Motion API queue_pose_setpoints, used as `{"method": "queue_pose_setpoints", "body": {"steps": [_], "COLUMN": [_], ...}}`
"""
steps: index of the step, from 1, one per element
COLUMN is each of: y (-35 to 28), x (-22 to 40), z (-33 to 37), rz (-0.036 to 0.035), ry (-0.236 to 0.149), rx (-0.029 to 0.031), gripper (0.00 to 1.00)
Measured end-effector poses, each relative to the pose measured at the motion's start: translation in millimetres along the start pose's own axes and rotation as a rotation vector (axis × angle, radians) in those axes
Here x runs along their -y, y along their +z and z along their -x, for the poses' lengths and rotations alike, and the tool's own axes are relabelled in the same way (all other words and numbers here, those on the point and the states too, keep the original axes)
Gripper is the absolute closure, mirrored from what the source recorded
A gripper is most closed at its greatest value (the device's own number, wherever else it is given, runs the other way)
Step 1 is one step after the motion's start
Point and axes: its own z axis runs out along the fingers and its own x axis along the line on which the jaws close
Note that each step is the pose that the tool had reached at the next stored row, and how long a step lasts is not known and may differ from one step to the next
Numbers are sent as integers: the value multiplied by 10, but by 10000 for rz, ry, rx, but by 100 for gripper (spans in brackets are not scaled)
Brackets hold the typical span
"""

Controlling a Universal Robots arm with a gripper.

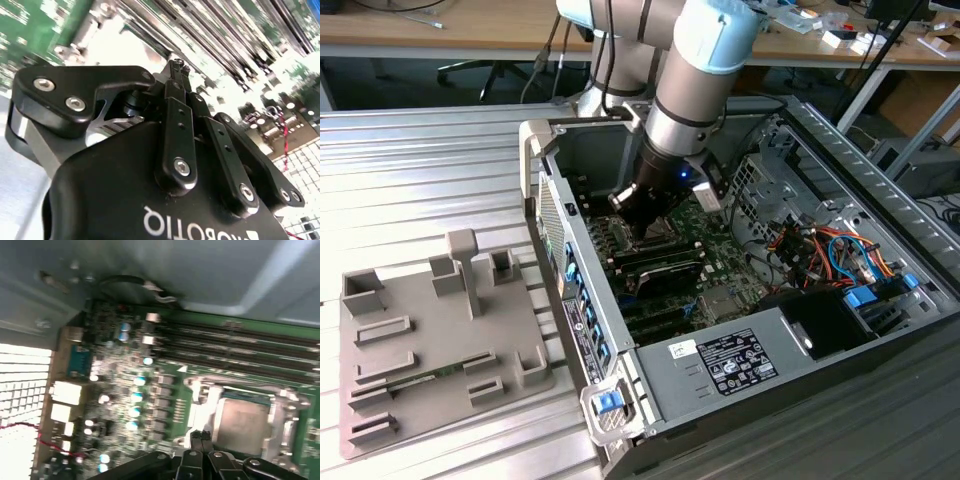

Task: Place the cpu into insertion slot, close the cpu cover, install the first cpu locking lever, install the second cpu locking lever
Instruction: 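Install the second cpu locking lever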

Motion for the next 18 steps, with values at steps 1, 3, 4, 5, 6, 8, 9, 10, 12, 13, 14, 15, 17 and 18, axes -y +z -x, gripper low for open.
{"method": "queue_pose_setpoints", "body": {"steps": [1,3,4,5,6,8,9,10,12,13,14,15,17,18], "y": [-1,-2,-2,-2,0,2,3,6,8,8,8,8,12,12], "x": [7,18,25,37,48,66,74,92,121,136,153,182,214,220], "z": [68,160,209,285,353,460,507,606,756,769,767,761,755,754], "rz": [36,85,106,131,151,169,177,194,219,221,220,209,116,50], "ry": [-1,-3,-2,-1,-2,1,5,7,8,8,8,11,27,35], "rx": [-47,-115,-158,-230,-301,-412,-456,-551,-686,-698,-699,-703,-718,-729], "gripper": [89,89,89,89,89,89,89,89,89,89,89,89,89,89]}}
